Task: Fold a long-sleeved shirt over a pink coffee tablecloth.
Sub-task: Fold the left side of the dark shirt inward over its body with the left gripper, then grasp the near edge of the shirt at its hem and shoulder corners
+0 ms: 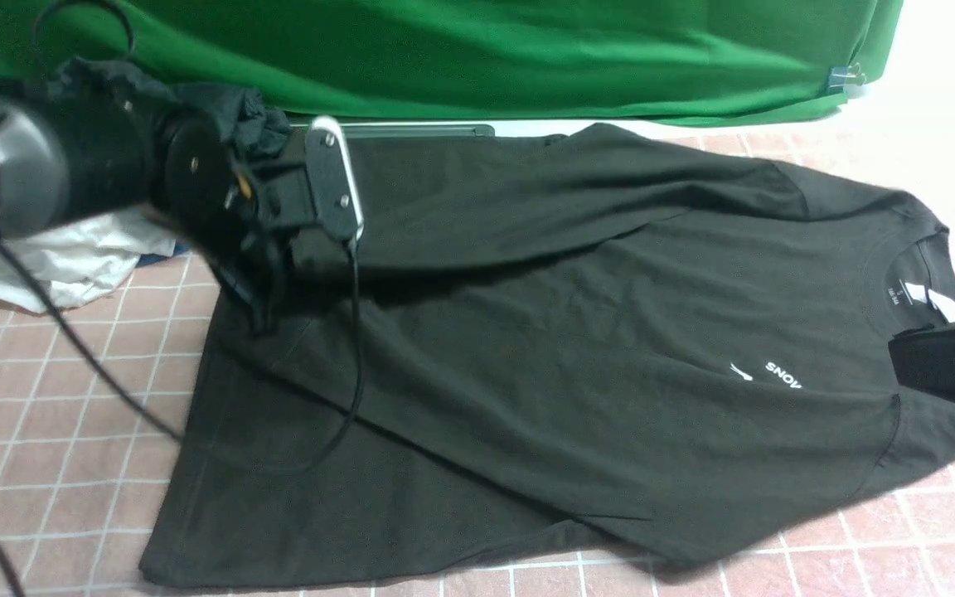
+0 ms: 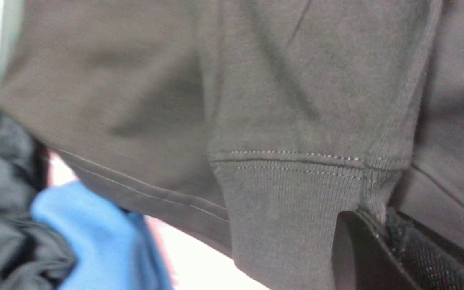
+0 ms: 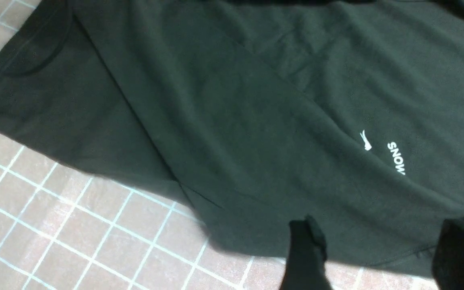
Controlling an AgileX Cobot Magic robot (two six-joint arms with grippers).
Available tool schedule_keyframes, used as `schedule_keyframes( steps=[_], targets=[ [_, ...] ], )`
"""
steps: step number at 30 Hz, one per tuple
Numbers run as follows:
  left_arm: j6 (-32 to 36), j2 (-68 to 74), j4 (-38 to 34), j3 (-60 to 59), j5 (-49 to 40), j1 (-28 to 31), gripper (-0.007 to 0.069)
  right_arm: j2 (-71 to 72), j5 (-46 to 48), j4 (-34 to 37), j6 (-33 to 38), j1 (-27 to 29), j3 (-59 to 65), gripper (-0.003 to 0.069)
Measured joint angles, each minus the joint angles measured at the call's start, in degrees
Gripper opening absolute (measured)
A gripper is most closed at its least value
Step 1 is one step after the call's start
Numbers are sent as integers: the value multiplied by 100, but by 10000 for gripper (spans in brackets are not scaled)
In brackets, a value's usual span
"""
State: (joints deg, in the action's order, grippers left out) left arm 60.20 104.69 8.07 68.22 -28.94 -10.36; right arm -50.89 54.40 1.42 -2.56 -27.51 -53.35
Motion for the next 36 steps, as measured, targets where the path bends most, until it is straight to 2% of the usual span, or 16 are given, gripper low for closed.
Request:
schedule_keyframes(
  steps=[5, 6, 7, 10, 12, 14, 16, 18, 19, 20, 21, 22, 27, 30, 36],
  targets=[
    [-348, -83, 28, -358, 59, 0, 96, 0, 7, 0, 112, 0, 0, 406],
    [-786, -105, 42, -379, -189, 0, 169, 0, 7, 0, 153, 0, 0, 406],
    [-951, -119, 47, -386, -284, 0, 200, 0, 7, 0, 161, 0, 0, 406],
    [-1838, -284, 59, -392, -881, 0, 409, 0, 15, 0, 179, 0, 0, 406],
    [-2244, -447, -20, -405, -1189, 0, 512, 0, 29, 0, 220, 0, 0, 406],
    [-2758, -683, -247, -435, -1458, 0, 598, 0, 50, 0, 256, 0, 0, 406],
    [-3278, -979, -462, -547, -1755, -35, 638, 0, 86, 0, 299, 0, 0, 406],
    [-4006, -1421, -666, -915, -2232, -89, 622, 7, 135, 0, 306, 0, 5, 406],
    [-4006, -1458, -681, -915, -2271, -96, 618, 7, 135, 0, 305, 0, 6, 406],
    [-4566, -1758, -807, -1363, -2470, -106, 575, 26, 147, 0, 324, 0, 28, 406],
    [-4616, -1795, -807, -1423, -2483, -106, 570, 30, 147, 0, 324, 0, 41, 406],
    [-4991, -2122, -849, -1993, -2441, -106, 507, 46, 161, 0, 340, 0, 104, 406],
    [-5918, -2631, -889, -3370, -1408, -93, 362, 46, 148, 0, 361, 0, 389, 406],
    [-6267, -2650, -807, -3719, -886, -8, 330, 46, 94, 0, 361, 0, 576, 406],
    [-6477, -2473, -741, -3732, -619, 47, 337, 46, -54, 141, 388, 0, 651, 406]
  ],
)
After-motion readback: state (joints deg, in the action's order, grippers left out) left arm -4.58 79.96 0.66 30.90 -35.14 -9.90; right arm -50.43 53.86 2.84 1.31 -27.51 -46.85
